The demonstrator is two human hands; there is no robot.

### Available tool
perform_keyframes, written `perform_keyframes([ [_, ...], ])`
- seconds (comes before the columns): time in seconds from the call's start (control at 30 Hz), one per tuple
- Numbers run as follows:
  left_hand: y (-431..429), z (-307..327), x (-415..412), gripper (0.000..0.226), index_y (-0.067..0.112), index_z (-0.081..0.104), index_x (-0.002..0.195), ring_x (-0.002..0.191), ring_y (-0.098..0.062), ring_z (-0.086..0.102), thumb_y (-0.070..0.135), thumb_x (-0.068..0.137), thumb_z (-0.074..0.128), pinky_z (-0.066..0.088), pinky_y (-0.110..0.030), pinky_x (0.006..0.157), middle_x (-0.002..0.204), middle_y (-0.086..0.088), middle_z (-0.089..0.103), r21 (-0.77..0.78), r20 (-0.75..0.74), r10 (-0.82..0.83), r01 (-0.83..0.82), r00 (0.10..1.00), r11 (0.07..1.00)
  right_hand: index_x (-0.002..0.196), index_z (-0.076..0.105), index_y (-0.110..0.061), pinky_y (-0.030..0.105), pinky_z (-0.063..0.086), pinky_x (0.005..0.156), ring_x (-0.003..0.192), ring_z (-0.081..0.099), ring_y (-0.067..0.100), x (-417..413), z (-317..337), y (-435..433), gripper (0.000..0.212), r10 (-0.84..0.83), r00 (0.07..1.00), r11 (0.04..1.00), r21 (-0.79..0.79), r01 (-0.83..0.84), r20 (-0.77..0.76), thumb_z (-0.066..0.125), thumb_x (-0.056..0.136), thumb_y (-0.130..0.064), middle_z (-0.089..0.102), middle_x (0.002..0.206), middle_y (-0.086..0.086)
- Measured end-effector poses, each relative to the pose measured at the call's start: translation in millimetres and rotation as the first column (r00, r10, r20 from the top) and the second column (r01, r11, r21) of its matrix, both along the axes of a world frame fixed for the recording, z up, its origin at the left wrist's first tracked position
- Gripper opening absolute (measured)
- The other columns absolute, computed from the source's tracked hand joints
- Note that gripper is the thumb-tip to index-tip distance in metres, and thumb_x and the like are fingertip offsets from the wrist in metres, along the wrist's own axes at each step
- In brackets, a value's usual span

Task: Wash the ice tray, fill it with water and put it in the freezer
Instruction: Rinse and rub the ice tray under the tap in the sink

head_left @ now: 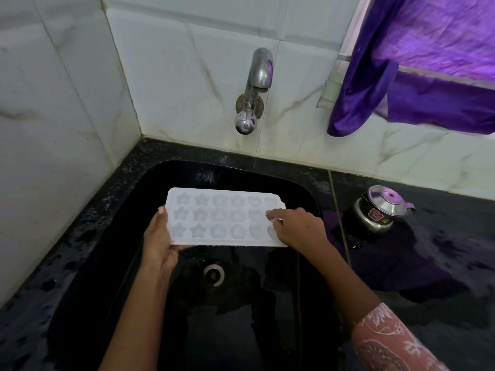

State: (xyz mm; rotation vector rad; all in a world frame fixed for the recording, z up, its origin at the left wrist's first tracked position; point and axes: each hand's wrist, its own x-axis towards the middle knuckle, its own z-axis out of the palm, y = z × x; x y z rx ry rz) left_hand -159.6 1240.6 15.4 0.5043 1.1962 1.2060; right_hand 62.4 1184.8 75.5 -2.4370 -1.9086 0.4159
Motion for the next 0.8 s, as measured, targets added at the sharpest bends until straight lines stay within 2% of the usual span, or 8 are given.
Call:
perform_keyframes([
  [0.37, 1.6, 0.7, 0.3, 0.038, 0.016, 0.054, 0.122, 0.089, -0.022, 0.064, 0.039, 0.1, 0.034, 0.051, -0.039, 0.059, 0.101, -0.004, 0.066, 0.007, -0.016, 0.008, -0.008, 1.0, 1.0, 0.115, 0.06, -0.036, 0.029, 0.038, 0.071, 0.097, 0.058, 0.026, 2.4, 1.0, -0.1, 0.034, -0.005, 1.0, 1.0, 0.004, 0.005, -0.017, 0.033, 0.096, -0.028, 0.061, 0.109, 0.005],
  [0.5, 2.3, 2.1, 1.5, 0.037, 0.016, 0.055, 0.121, 0.092, -0.024, 0.064, 0.039, 0.099, 0.036, 0.052, -0.04, 0.062, 0.104, -0.005, 0.066, 0.003, -0.014, 0.008, -0.008, 1.0, 1.0, 0.111, 0.06, -0.029, 0.028, 0.038, 0.064, 0.076, 0.054, 0.021, 0.9, 6.4, 2.3, 0.031, 0.02, 1.0, 0.995, 0.099, -0.019, -0.01, 0.034, 0.095, -0.027, 0.057, 0.085, 0.001],
  [0.57, 2.5, 2.5, 2.2, 0.037, 0.017, 0.055, 0.121, 0.091, -0.023, 0.064, 0.039, 0.099, 0.036, 0.051, -0.039, 0.061, 0.104, -0.005, 0.066, 0.005, -0.015, 0.011, -0.01, 1.0, 1.0, 0.113, 0.058, -0.031, 0.028, 0.039, 0.066, 0.073, 0.051, 0.02, -4.8, 9.7, 2.6, 0.03, 0.074, 0.997, 0.991, 0.111, -0.07, -0.027, 0.035, 0.094, -0.027, 0.052, 0.081, -0.001],
  [0.63, 2.0, 2.7, 3.6, 0.036, 0.017, 0.055, 0.12, 0.089, -0.022, 0.065, 0.039, 0.099, 0.035, 0.051, -0.039, 0.06, 0.102, -0.004, 0.066, 0.011, -0.018, 0.004, -0.003, 1.0, 1.0, 0.116, 0.058, -0.034, 0.03, 0.042, 0.07, 0.077, 0.055, 0.021, -10.4, 9.5, 3.5, 0.033, 0.119, 0.992, 0.99, 0.084, -0.115, -0.035, 0.036, 0.093, -0.027, 0.058, 0.086, 0.0],
  [0.7, 1.3, 2.6, 4.8, 0.036, 0.017, 0.055, 0.12, 0.088, -0.021, 0.065, 0.039, 0.099, 0.035, 0.051, -0.039, 0.06, 0.101, -0.004, 0.066, 0.013, -0.019, -0.001, 0.002, 1.0, 1.0, 0.119, 0.058, -0.035, 0.03, 0.044, 0.076, 0.09, 0.06, 0.023, -13.9, 6.6, 5.3, 0.035, 0.132, 0.991, 0.99, 0.049, -0.13, -0.033, 0.035, 0.094, -0.027, 0.065, 0.105, 0.002],
  [0.8, 1.0, 2.2, 4.9, 0.036, 0.016, 0.055, 0.12, 0.088, -0.022, 0.064, 0.038, 0.099, 0.036, 0.051, -0.04, 0.062, 0.101, -0.004, 0.066, 0.004, -0.011, 0.001, -0.001, 1.0, 1.0, 0.12, 0.059, -0.032, 0.031, 0.046, 0.083, 0.101, 0.06, 0.023, -17.3, 4.0, 8.5, 0.035, 0.145, 0.989, 0.989, 0.019, -0.144, -0.03, 0.034, 0.096, -0.026, 0.062, 0.122, -0.002],
])
